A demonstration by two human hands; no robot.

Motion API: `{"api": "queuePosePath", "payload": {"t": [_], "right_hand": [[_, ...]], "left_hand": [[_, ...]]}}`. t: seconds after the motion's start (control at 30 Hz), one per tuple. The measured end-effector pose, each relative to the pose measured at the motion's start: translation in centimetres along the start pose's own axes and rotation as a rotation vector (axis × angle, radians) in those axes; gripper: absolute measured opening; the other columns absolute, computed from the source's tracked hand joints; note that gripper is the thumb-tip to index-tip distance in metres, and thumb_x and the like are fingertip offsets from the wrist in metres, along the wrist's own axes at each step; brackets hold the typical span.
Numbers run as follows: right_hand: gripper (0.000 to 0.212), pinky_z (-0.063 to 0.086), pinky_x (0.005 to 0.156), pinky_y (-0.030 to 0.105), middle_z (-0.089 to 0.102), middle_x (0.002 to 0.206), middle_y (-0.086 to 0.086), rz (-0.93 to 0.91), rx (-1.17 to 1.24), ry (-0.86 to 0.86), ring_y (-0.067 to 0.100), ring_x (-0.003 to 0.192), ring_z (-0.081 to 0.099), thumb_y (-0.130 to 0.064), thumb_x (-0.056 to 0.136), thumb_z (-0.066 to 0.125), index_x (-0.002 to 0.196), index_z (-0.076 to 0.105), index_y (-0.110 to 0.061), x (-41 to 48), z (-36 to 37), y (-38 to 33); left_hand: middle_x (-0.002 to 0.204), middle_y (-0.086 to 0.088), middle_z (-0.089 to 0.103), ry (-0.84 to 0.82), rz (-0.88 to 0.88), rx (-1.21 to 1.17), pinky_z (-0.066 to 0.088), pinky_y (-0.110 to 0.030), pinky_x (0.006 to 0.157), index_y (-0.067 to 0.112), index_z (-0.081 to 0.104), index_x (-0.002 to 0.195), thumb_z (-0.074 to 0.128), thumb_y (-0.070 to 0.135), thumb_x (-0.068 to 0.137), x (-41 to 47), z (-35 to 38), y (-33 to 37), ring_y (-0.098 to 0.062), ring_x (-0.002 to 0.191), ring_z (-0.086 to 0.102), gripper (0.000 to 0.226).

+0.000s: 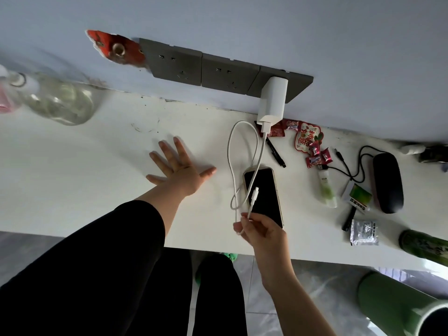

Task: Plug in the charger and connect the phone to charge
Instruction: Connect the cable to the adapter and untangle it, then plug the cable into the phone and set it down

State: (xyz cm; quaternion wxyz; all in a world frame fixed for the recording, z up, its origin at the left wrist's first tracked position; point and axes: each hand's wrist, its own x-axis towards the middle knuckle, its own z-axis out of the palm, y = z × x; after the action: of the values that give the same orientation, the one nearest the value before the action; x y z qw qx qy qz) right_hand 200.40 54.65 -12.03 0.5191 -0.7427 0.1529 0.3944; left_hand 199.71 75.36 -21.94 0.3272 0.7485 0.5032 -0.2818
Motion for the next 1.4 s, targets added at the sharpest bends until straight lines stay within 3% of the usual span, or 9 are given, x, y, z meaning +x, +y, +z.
{"api": "queuePosePath", "payload": {"t": [0.27, 0.4, 0.5, 0.6, 0.73, 0.83, 0.97, 1.2, 1.4], "right_hand": [[0.021, 0.046, 0.055, 0.028, 0.051, 0.048, -0.001, 0.184, 0.183, 0.167, 0.015, 0.049, 0.049, -0.022, 0.096, 0.056, 0.086, 0.066, -0.006, -1.7, -4.0, 2.6], [0.021, 0.035, 0.048, 0.027, 0.039, 0.048, -0.003, 0.148, 0.234, 0.261, 0.011, 0.045, 0.036, -0.022, 0.096, 0.055, 0.088, 0.065, -0.005, -1.2, -6.9, 2.4], [0.019, 0.031, 0.046, 0.026, 0.036, 0.049, -0.005, 0.122, 0.257, 0.3, 0.011, 0.046, 0.031, -0.021, 0.095, 0.056, 0.085, 0.065, -0.008, -0.7, -9.6, 1.9], [0.018, 0.029, 0.046, 0.026, 0.039, 0.049, -0.005, 0.084, 0.272, 0.341, 0.012, 0.046, 0.031, -0.022, 0.095, 0.057, 0.086, 0.065, -0.009, -0.2, -12.7, 1.7], [0.018, 0.032, 0.044, 0.023, 0.041, 0.051, -0.002, 0.035, 0.273, 0.372, 0.01, 0.044, 0.035, -0.024, 0.095, 0.057, 0.084, 0.065, -0.013, 1.1, -16.1, 1.7], [0.017, 0.031, 0.045, 0.023, 0.042, 0.05, -0.003, 0.026, 0.25, 0.339, 0.01, 0.045, 0.035, -0.023, 0.094, 0.058, 0.082, 0.066, -0.015, 2.0, -17.6, 2.3], [0.017, 0.034, 0.043, 0.019, 0.047, 0.052, -0.004, 0.048, 0.164, 0.288, 0.011, 0.047, 0.039, -0.026, 0.093, 0.059, 0.082, 0.07, -0.019, 2.7, -18.5, 3.3], [0.015, 0.034, 0.048, 0.021, 0.052, 0.054, -0.004, 0.039, 0.161, 0.224, 0.012, 0.049, 0.039, -0.026, 0.092, 0.06, 0.087, 0.073, -0.022, 2.9, -18.7, 3.3], [0.018, 0.031, 0.046, 0.016, 0.051, 0.056, -0.004, -0.011, 0.136, 0.214, 0.007, 0.048, 0.037, -0.035, 0.092, 0.06, 0.092, 0.076, -0.027, 1.9, -19.3, 1.3]], "left_hand": [[0.157, -0.002, -0.027, 0.112, 0.016, 0.025, 0.004, -0.068, 0.109, 0.03, -0.023, 0.145, 0.053, 0.063, 0.079, -1.4, -0.3, -0.1, -0.031, 0.144, -0.022, 0.106], [0.157, -0.011, 0.019, 0.231, 0.238, 0.015, 0.019, -0.048, 0.118, 0.018, 0.019, 0.148, 0.05, 0.036, 0.091, -4.9, 0.2, -2.0, -0.027, 0.145, 0.016, 0.067], [0.135, -0.006, 0.055, 0.168, 0.42, 0.094, 0.039, -0.039, 0.106, 0.018, 0.05, 0.132, 0.051, 0.027, 0.092, -8.6, 1.9, -2.4, -0.025, 0.127, 0.047, 0.041], [0.116, 0.004, 0.068, 0.014, 0.612, 0.122, 0.048, -0.032, 0.091, 0.025, 0.061, 0.116, 0.049, 0.025, 0.092, -11.8, 4.1, -1.0, -0.017, 0.108, 0.062, 0.027], [0.136, 0.003, 0.052, -0.144, 0.977, 0.326, 0.045, -0.032, 0.097, 0.025, 0.05, 0.129, 0.046, 0.013, 0.089, -13.4, 8.0, 1.9, -0.019, 0.125, 0.05, 0.042], [0.16, -0.011, 0.011, 0.031, 1.167, 0.663, 0.015, -0.044, 0.119, 0.02, 0.016, 0.15, 0.043, 0.001, 0.083, -12.6, 9.4, 4.1, -0.031, 0.147, 0.012, 0.074], [0.158, -0.014, -0.017, 0.069, 1.225, 1.109, -0.01, -0.048, 0.117, 0.021, -0.017, 0.148, 0.036, 0.008, 0.09, -10.5, 9.4, 6.6, -0.031, 0.146, -0.014, 0.08], [0.157, -0.015, 0.004, 0.044, 1.243, 1.3, 0.013, -0.05, 0.114, 0.02, 0.002, 0.146, 0.048, 0.007, 0.086, -9.5, 9.2, 8.3, -0.033, 0.146, 0.002, 0.076], [0.131, -0.011, 0.045, 0.061, 1.298, 0.941, 0.024, -0.048, 0.11, 0.023, 0.031, 0.136, 0.064, 0.031, 0.068, -11.8, 8.0, 9.8, -0.033, 0.13, 0.036, 0.076]]}}
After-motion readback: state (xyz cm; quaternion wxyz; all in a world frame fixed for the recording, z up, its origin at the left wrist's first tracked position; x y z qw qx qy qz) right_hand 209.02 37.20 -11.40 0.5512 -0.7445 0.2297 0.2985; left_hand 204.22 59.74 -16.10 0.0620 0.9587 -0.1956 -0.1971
